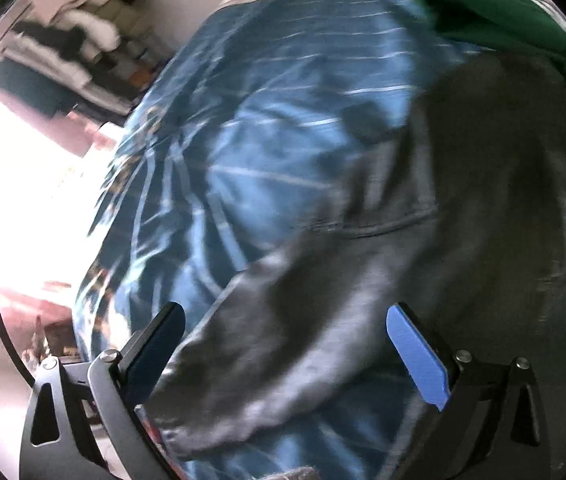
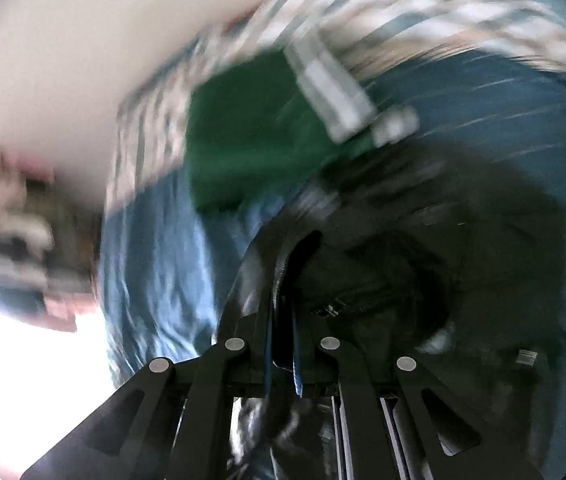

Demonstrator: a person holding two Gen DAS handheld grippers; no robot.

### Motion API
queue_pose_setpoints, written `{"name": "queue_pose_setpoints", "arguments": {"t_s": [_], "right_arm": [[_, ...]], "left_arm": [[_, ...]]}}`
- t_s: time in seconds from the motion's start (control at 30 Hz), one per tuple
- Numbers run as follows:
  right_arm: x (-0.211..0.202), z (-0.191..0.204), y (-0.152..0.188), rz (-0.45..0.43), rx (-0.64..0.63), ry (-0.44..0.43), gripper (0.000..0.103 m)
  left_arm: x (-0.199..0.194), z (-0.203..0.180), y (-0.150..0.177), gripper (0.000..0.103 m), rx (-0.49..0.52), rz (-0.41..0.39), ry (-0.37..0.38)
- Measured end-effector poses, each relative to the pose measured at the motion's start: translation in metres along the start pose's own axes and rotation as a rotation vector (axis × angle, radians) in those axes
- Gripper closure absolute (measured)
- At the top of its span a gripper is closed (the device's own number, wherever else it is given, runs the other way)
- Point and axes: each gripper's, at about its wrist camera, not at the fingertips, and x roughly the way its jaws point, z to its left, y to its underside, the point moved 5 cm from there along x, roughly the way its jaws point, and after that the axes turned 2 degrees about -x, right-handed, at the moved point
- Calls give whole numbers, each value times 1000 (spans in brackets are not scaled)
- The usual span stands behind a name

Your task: Fold large clothes

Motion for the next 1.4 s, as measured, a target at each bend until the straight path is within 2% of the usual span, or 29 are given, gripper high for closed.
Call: {"name": "queue_pose_setpoints", "arguments": {"t_s": [0.07,0.1,0.13,0.2,0.27,0.33,0.37,0.43,0.53,0.6,0.63,0.67,0.73,0.77,0.87,0.93,1.03,1.1,1.2,1.33,1.4], "right_arm": [[73,29,25,106,-87,18,95],[100,32,41,164,-133,23,94],[125,35,52,215,-176,50,88],[152,38,72,283,-245,41,84],[137,32,74,273,-254,-50,76],[104,10,68,247,-209,-92,35],[74,-14,63,211,-176,-94,32],[34,-53,55,149,-144,-18,32],[-25,-154,60,94,-104,267,32],[-34,-206,67,130,-78,409,32],[-32,-233,72,155,-59,429,34],[-20,-259,80,204,-69,445,40],[9,-282,92,290,-163,467,75],[15,-290,95,299,-191,500,76],[11,-319,88,225,-162,533,79],[-1,-341,83,185,-66,531,79],[-9,-354,86,191,-50,531,79],[-16,-355,87,220,-71,527,76],[-33,-344,88,234,-51,449,68],[-75,-326,82,170,-85,412,67],[-75,-305,82,139,-111,388,68]], "left_arm": [[6,15,5,0,-18,2,-19],[9,21,8,0,-22,3,-28],[12,25,11,0,-23,6,-36],[15,30,14,0,-26,14,-33],[14,33,16,0,-37,18,-18],[9,33,18,0,-41,20,2],[6,31,19,0,-41,22,14],[0,25,22,0,-39,23,32],[-8,12,26,0,-28,25,49],[-9,0,28,0,-13,26,46],[-8,-6,30,0,-7,31,42],[-6,-11,31,0,-10,36,36],[-4,-23,31,0,-12,34,19],[-3,-28,31,0,-10,33,14],[5,-34,35,0,-58,75,4],[12,-30,42,0,-122,129,7],[18,-19,56,0,-203,188,13],[20,-5,69,0,-275,228,33],[20,28,96,0,-439,268,92],[25,68,132,1,-655,310,169],[34,81,148,1,-768,334,229]]}}
